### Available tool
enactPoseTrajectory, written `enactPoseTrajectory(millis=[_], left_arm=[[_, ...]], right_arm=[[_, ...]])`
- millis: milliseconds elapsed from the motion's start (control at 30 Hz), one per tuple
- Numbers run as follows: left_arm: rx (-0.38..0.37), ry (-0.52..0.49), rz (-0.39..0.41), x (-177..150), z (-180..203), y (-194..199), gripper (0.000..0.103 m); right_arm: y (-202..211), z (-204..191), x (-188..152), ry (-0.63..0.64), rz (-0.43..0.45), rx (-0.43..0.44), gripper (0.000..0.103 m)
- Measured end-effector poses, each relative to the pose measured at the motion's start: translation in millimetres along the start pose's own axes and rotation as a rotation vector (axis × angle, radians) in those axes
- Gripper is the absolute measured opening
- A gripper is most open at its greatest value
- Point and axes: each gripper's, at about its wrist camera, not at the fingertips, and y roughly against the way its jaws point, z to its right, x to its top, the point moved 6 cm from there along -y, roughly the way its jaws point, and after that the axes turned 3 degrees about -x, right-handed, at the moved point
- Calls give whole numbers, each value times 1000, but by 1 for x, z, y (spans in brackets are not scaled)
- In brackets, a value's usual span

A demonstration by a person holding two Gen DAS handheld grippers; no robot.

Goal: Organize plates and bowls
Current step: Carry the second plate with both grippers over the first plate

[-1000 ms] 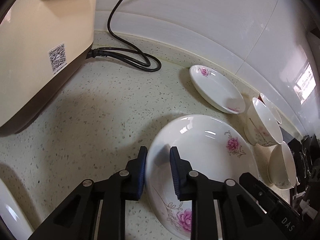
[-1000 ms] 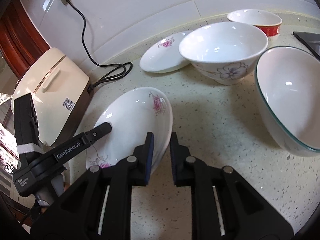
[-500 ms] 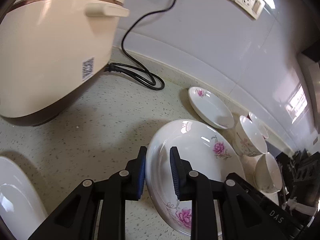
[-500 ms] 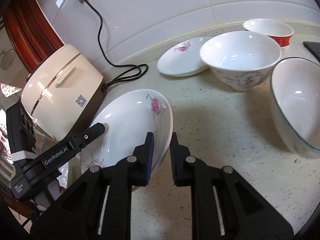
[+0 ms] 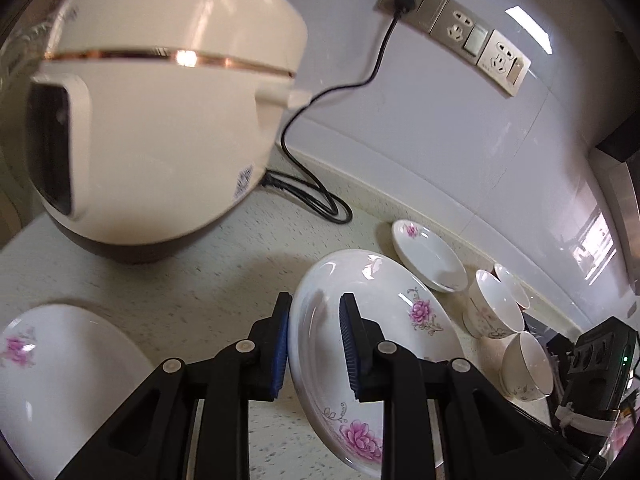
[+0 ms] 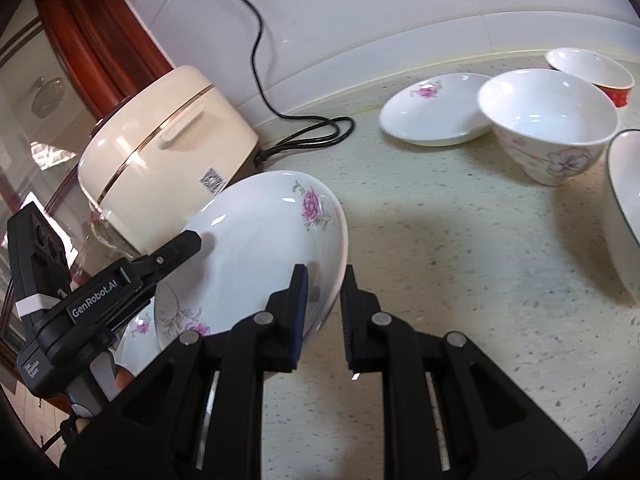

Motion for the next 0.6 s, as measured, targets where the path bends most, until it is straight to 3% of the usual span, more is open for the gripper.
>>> enactPoseTrajectory(millis=[600], left_arm=[[82, 42, 61, -2, -45, 63, 30]], right_arm=[[-9, -65, -23, 197, -29, 100, 21]])
